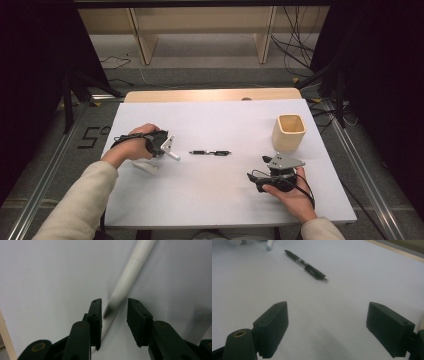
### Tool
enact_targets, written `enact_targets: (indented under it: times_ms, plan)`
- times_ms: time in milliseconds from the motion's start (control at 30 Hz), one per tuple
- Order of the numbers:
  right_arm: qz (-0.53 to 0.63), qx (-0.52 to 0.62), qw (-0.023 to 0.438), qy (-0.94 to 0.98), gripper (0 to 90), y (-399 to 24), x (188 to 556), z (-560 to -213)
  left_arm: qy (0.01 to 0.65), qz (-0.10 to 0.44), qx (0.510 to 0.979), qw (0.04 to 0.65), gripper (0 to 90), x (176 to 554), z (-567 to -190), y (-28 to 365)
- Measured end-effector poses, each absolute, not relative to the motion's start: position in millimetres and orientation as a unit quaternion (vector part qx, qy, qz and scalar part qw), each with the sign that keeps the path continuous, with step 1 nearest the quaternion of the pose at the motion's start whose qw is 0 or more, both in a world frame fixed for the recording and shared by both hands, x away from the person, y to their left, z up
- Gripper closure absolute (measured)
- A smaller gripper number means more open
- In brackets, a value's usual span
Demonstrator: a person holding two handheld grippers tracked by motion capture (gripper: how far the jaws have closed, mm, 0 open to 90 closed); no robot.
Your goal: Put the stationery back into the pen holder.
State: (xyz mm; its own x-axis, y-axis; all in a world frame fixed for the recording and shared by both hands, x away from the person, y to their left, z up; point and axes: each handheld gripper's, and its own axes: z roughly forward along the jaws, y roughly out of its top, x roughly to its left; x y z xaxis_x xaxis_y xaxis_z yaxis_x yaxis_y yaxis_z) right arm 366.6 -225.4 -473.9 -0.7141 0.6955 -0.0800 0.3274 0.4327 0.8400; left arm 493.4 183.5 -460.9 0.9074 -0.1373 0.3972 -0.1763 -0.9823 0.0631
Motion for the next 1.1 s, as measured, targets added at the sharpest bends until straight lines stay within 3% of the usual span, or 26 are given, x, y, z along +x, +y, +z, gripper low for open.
enact_targets:
  times_ms: [367, 1100]
  plan:
    - [0.432, 0.312, 0.212, 0.819, 18.8, -225.1, 366.7, -474.2, -0.137, 0.193, 0.971, 0.015, 67.0, 495.0, -462.8, 177.5]
    - [0.432, 0.312, 0.210, 0.820, 18.8, -225.0, 367.0, -474.6, -0.183, 0.176, 0.967, -0.017, 72.1, 499.4, -464.0, 169.6]
